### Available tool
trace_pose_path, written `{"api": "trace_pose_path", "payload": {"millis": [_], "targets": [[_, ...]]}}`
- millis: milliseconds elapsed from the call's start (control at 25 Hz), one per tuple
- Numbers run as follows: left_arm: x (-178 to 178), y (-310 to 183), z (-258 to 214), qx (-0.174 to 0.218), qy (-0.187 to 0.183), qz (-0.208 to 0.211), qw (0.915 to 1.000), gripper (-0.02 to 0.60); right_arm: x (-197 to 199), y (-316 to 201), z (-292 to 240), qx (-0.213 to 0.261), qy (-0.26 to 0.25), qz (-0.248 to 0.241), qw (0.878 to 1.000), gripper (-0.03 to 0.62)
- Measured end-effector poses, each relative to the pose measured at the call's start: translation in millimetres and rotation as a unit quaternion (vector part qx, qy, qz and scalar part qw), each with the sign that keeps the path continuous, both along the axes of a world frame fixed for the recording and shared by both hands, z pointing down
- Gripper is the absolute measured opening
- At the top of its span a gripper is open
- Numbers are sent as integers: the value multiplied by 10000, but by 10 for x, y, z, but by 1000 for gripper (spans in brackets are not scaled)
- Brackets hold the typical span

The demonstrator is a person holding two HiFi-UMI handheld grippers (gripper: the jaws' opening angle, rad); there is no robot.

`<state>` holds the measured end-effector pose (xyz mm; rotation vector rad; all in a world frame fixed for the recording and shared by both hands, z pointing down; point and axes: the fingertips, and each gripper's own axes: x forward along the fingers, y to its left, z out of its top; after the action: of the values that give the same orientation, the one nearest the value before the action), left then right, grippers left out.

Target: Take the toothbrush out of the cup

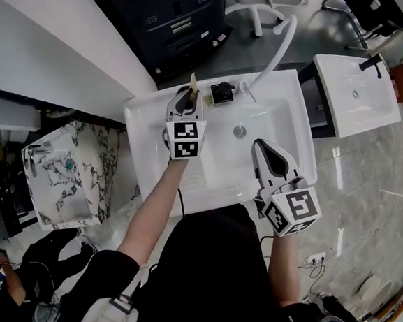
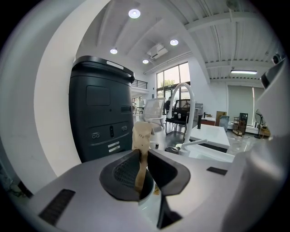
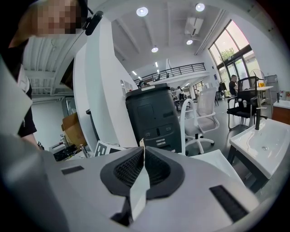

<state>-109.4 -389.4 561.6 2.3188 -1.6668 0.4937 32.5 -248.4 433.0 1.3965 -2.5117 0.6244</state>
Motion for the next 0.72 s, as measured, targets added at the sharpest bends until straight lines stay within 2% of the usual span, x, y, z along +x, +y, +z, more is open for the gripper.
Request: {"api": "trace_pose_path", "payload": {"millis": [320,720], "targets": [[-74,2,5,-11,-133,-57,9999,40,11,48,35,9,-72,51,10000,32],[-139,76,-257,244,76,-150,9996,40,70,133,-91,133,-186,14,9997,32]]}}
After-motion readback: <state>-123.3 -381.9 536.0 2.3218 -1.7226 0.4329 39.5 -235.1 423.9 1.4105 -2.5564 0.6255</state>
